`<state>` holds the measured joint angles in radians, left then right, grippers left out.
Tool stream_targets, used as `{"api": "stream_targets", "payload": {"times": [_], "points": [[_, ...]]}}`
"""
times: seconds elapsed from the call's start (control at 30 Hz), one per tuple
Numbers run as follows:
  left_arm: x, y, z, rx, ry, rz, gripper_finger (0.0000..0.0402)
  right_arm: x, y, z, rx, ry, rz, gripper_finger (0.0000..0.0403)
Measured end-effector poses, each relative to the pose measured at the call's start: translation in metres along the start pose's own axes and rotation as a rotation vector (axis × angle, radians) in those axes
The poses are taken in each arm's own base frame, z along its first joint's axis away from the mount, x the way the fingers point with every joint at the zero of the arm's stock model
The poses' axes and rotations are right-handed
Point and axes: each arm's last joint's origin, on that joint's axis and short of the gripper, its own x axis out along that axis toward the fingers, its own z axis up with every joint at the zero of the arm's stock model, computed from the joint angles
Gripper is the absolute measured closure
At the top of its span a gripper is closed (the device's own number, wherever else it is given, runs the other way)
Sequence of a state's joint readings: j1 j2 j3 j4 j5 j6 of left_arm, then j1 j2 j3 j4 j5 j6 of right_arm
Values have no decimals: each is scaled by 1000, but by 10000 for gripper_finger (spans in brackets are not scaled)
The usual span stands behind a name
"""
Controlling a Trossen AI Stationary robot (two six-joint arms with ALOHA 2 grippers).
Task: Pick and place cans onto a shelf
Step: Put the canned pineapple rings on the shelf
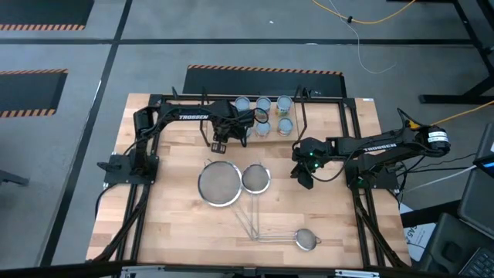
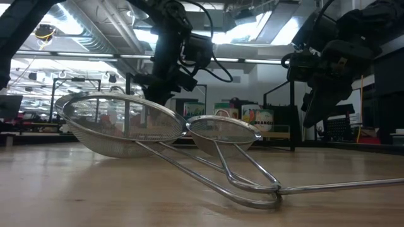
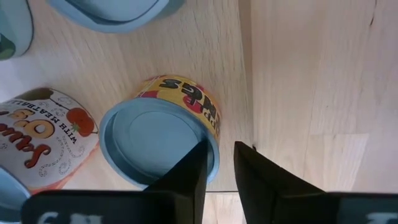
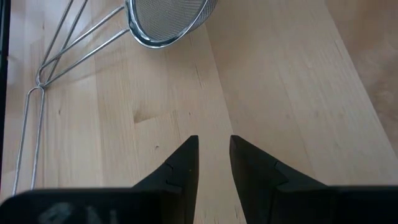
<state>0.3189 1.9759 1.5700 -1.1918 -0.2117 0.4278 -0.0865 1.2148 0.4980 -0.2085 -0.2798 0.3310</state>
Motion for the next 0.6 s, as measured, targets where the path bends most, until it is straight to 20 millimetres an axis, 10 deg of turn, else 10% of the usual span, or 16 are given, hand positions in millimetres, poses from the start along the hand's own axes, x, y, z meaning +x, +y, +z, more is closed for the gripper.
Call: {"api": "stream_targets", "payload": {"times": [0.6], "points": [[-5, -3, 0, 8, -6, 15, 328, 0, 0, 0, 0, 0, 0, 308]]}}
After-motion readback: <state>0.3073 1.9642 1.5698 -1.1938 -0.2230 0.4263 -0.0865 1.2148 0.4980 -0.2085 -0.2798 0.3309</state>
